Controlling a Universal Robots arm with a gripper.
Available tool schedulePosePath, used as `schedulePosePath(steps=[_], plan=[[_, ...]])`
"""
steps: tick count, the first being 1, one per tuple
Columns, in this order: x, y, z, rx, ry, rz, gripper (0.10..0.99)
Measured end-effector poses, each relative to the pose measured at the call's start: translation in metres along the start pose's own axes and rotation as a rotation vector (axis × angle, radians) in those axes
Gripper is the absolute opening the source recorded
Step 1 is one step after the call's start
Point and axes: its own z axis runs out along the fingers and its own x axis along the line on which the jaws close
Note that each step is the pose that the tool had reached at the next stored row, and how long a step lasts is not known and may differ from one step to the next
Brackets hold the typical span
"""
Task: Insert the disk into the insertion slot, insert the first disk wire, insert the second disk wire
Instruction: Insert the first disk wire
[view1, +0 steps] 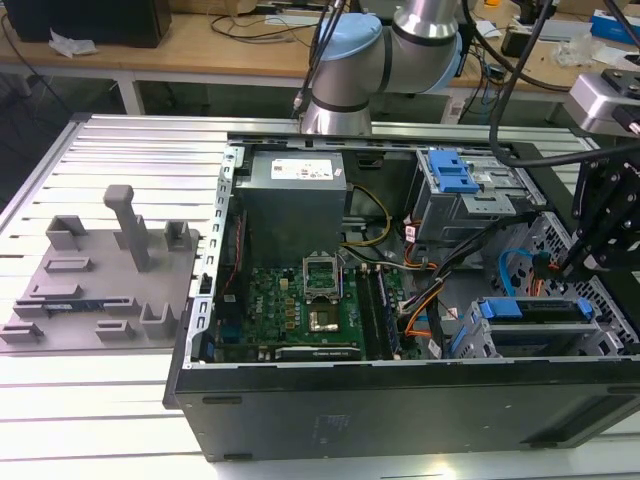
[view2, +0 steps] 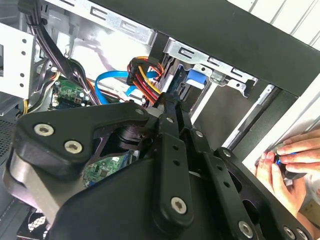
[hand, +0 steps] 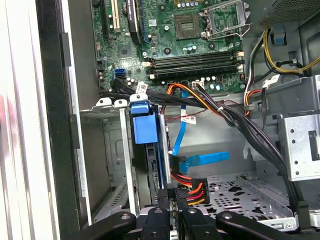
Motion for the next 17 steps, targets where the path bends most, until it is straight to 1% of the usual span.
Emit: schedulePosePath(steps=[3,8,17], plan=[[0.0021,-0.0003,0.0022,0.0,0.0001,0.0,0.165],[0.0027,-0.0001,0.0079,0.0,0.0001,0.002,0.165],[0.0059,0.0,0.0149,0.0,0.0,0.004,0.165]])
